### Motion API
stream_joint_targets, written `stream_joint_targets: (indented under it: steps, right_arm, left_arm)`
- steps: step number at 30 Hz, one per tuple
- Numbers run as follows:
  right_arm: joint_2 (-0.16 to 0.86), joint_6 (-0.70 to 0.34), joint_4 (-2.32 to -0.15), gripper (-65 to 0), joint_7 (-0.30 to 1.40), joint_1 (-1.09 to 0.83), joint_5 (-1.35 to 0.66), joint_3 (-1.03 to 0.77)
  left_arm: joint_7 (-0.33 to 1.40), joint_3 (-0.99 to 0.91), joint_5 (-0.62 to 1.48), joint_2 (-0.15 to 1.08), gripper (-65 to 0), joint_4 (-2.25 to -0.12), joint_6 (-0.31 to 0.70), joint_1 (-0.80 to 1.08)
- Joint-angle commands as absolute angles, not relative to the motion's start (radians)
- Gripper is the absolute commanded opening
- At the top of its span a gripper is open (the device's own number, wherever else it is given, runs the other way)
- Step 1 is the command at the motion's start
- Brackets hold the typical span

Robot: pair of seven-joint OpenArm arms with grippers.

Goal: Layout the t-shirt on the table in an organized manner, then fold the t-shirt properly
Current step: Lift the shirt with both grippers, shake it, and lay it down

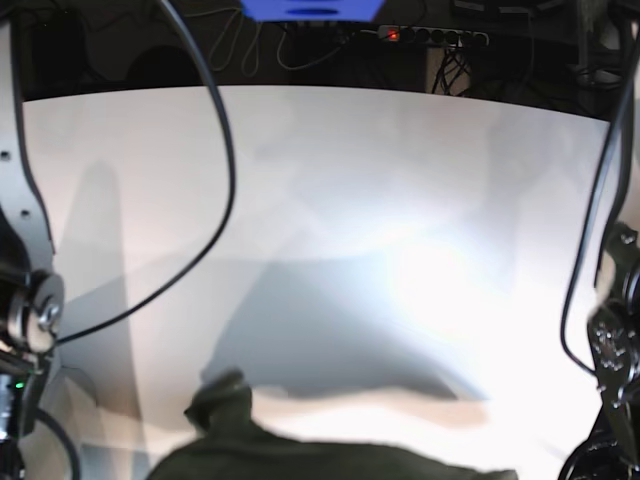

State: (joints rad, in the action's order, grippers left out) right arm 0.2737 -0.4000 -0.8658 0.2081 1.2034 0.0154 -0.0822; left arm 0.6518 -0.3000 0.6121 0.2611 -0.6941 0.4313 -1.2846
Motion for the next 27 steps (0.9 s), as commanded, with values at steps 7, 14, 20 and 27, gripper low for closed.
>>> stream_joint_targets:
  steps: [7,14,20,27]
  right_arm:
    - [0.328,-0.398,-0.967,-65.0,0.185,1.132,0.001,-0.114]
    - [0.305,-0.398,-1.231,-65.0,0.186,0.800,0.001,-0.185]
    - [0.243,-0.398,-1.454,-65.0,0.183,0.440,0.001,-0.237]
    - [0.188,-0.400,-1.601,-65.0,0.125,0.117,0.001,-0.280]
  left_arm:
    - [0.673,-0.308,0.613,0.265,-65.0,-0.704,0.433,-1.309]
    - [0.760,-0.427,0.613,0.274,-65.0,-0.921,0.433,-1.053]
    - [0.837,-0.481,0.613,0.269,-65.0,-1.187,0.433,-0.700]
    - [0.842,-0.524,0.642,0.262,-65.0,-1.251,0.444,-0.381]
